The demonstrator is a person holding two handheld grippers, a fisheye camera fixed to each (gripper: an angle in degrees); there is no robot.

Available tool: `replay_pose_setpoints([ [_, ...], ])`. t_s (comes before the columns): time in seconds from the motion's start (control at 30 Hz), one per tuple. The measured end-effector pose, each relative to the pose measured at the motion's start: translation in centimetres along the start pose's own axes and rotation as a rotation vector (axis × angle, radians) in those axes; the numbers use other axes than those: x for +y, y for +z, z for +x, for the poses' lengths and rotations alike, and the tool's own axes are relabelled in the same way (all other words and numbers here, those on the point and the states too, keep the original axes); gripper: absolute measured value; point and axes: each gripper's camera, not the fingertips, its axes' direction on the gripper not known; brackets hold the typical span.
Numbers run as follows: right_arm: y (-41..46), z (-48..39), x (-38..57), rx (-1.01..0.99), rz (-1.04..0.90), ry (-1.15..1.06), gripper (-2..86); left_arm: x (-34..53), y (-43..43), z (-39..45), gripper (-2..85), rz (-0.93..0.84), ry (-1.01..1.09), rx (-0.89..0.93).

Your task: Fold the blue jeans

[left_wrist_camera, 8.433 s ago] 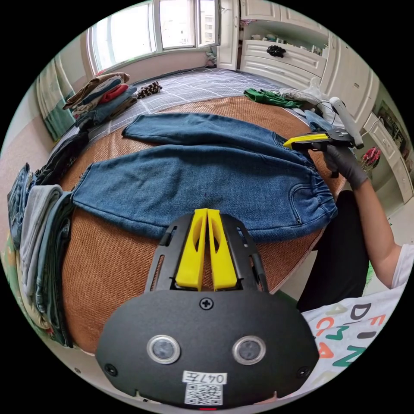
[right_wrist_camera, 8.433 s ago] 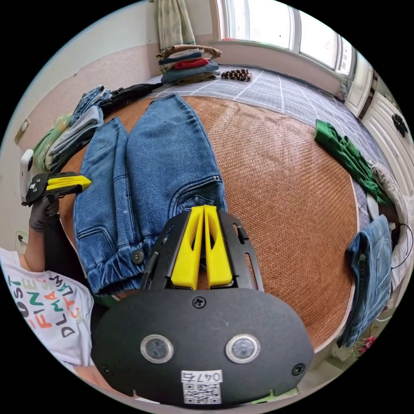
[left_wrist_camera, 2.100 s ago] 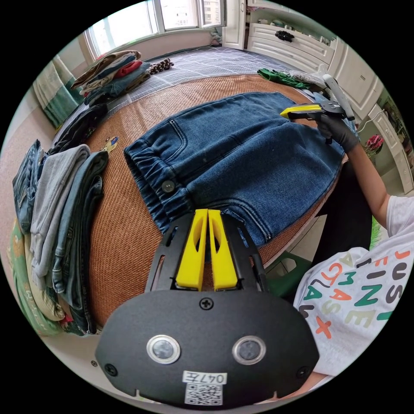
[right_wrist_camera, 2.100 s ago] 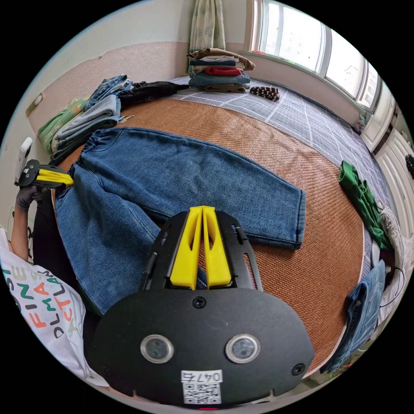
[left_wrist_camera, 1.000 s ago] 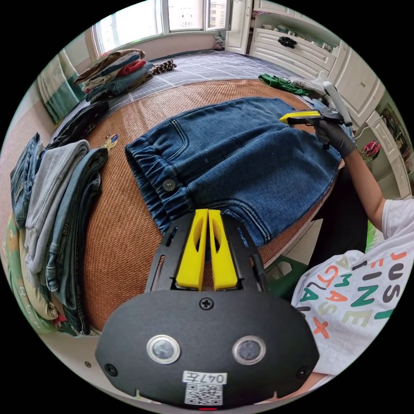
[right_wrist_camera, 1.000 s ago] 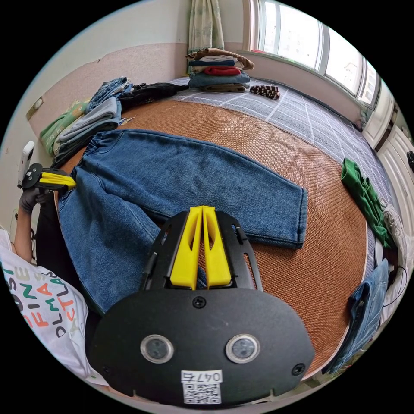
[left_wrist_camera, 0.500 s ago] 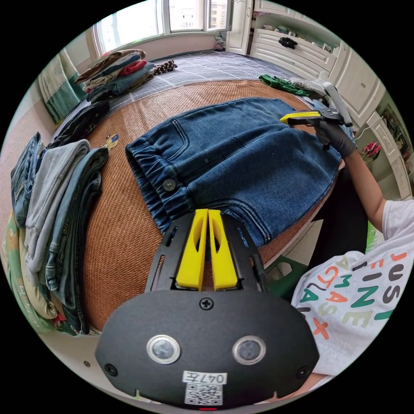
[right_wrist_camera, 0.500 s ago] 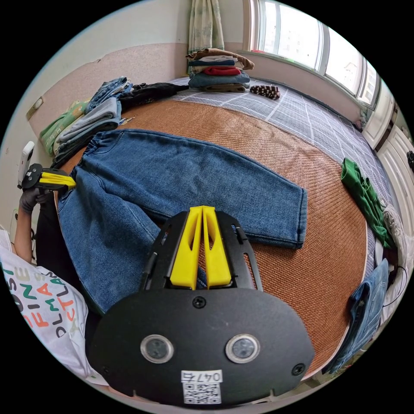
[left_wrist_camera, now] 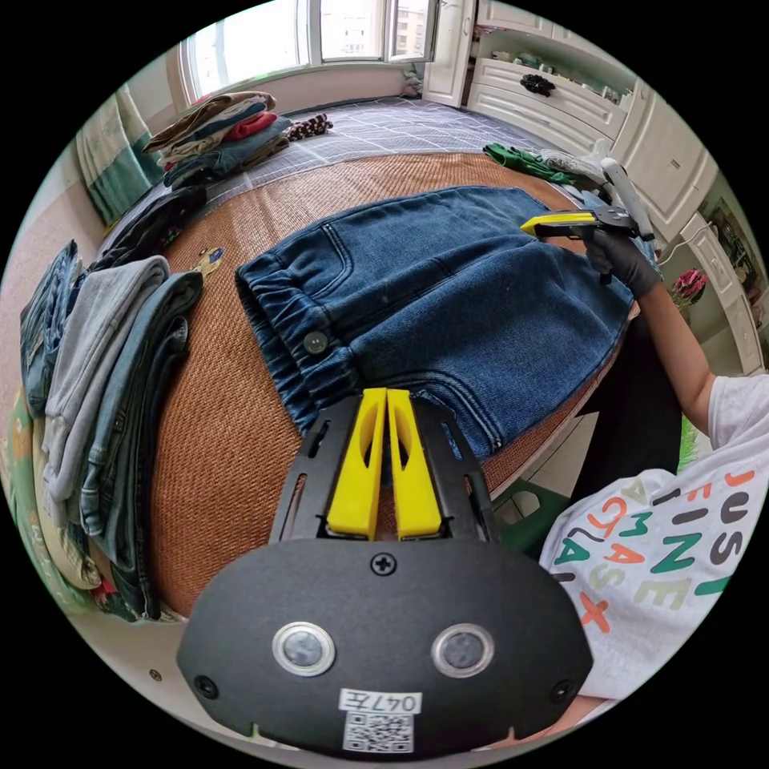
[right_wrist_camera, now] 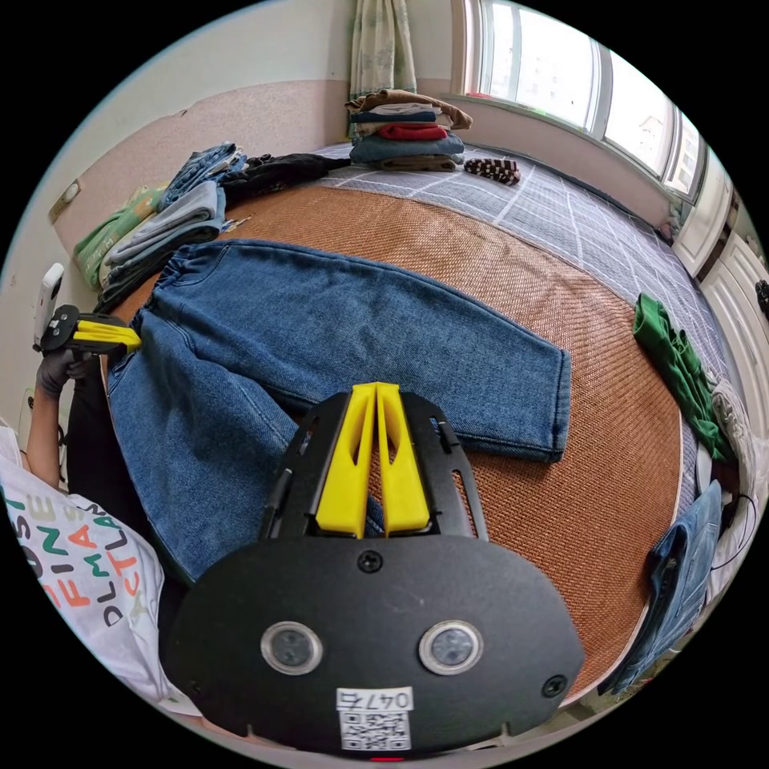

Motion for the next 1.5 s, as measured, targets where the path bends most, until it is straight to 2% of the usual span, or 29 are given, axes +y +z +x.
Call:
replay_pose_setpoints([
  [1.5, 2.7, 0.1, 0.7, -0.037, 0.005, 0.015, -0.5, 0.7, 1.1, 0.1, -0.9, 0.015, -0.004, 0.009],
])
